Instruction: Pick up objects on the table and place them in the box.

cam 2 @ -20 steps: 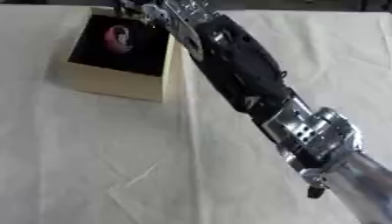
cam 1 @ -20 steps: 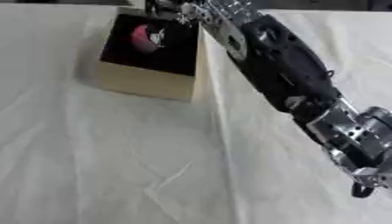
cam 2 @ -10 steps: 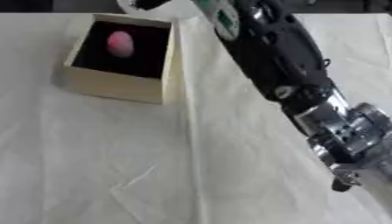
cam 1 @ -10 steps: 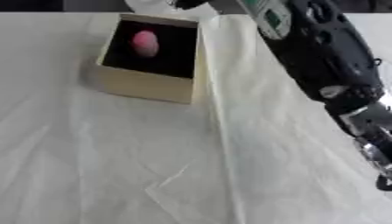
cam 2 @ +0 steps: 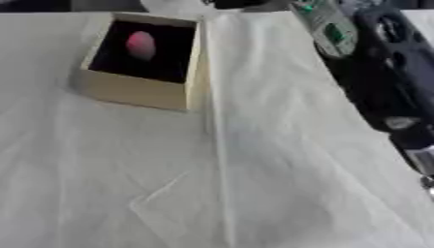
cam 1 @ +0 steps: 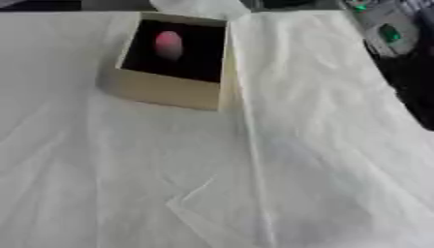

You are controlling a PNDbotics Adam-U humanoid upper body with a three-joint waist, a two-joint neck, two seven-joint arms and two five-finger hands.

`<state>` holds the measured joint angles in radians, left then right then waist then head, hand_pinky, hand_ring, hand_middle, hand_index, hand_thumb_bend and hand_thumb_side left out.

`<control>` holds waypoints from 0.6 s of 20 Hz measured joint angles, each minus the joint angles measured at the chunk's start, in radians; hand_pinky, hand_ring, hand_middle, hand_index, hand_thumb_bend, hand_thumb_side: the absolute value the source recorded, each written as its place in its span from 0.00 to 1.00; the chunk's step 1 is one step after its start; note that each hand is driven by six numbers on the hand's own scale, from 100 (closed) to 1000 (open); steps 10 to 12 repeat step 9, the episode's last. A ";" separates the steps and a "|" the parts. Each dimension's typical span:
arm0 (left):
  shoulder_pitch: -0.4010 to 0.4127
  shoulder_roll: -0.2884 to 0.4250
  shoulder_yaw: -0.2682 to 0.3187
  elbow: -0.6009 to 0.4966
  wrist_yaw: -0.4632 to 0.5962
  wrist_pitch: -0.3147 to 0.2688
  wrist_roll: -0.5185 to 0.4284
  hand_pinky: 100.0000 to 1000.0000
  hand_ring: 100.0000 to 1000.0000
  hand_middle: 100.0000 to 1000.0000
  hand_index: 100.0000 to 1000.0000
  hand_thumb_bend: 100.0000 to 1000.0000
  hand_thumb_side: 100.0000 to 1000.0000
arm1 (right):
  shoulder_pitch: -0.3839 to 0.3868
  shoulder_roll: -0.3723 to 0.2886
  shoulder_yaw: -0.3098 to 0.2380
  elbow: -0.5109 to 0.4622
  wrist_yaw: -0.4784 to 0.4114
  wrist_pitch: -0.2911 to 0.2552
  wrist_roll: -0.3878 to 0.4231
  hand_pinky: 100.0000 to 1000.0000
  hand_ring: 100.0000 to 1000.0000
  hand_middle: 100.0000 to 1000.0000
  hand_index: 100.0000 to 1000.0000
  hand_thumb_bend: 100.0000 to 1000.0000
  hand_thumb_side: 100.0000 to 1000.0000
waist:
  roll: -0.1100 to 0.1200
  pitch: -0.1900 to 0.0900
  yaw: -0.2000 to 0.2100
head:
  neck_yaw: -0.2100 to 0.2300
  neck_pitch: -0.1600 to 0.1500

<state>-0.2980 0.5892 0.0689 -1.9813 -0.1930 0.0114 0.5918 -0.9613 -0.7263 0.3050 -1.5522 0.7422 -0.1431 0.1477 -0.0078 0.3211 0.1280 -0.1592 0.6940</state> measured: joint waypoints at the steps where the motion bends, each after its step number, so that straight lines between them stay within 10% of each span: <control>1: 0.001 0.000 0.003 0.000 -0.001 -0.001 0.003 0.67 0.71 0.64 0.82 0.57 0.84 | 0.022 -0.010 -0.010 -0.023 -0.014 0.007 -0.014 0.79 0.74 0.64 0.80 0.00 0.99 | 0.003 0.000 -0.004 | 0.007 0.000; 12: 0.016 0.000 0.016 0.000 -0.013 -0.013 0.023 0.67 0.71 0.64 0.82 0.57 0.84 | 0.182 -0.047 -0.079 -0.187 -0.116 0.078 -0.115 0.79 0.73 0.63 0.79 0.00 1.00 | 0.022 0.011 -0.032 | 0.051 0.000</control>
